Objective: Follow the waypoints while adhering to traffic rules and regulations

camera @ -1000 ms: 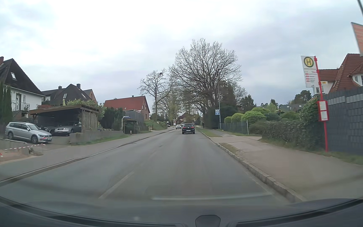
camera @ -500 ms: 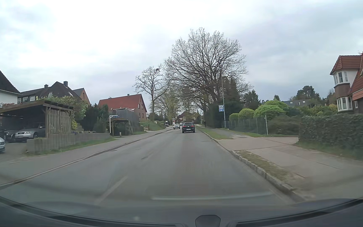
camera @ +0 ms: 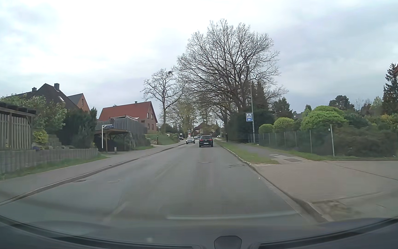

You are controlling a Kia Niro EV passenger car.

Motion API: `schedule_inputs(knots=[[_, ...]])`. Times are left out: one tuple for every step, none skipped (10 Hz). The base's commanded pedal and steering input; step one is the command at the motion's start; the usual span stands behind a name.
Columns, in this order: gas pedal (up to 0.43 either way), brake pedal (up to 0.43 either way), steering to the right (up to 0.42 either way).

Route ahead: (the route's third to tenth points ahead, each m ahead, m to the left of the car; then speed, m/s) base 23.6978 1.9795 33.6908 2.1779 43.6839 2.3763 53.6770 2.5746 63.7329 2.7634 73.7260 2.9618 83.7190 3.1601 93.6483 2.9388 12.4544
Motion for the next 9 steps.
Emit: schedule_inputs(knots=[[0.177,0.000,-0.004],[0.177,0.000,-0.004],[0.189,0.000,-0.004],[0.189,0.000,-0.004],[0.197,0.000,-0.004],[0.197,0.000,-0.004],[0.197,0.000,-0.006],[0.209,0.000,-0.008],[0.209,0.000,-0.008]])
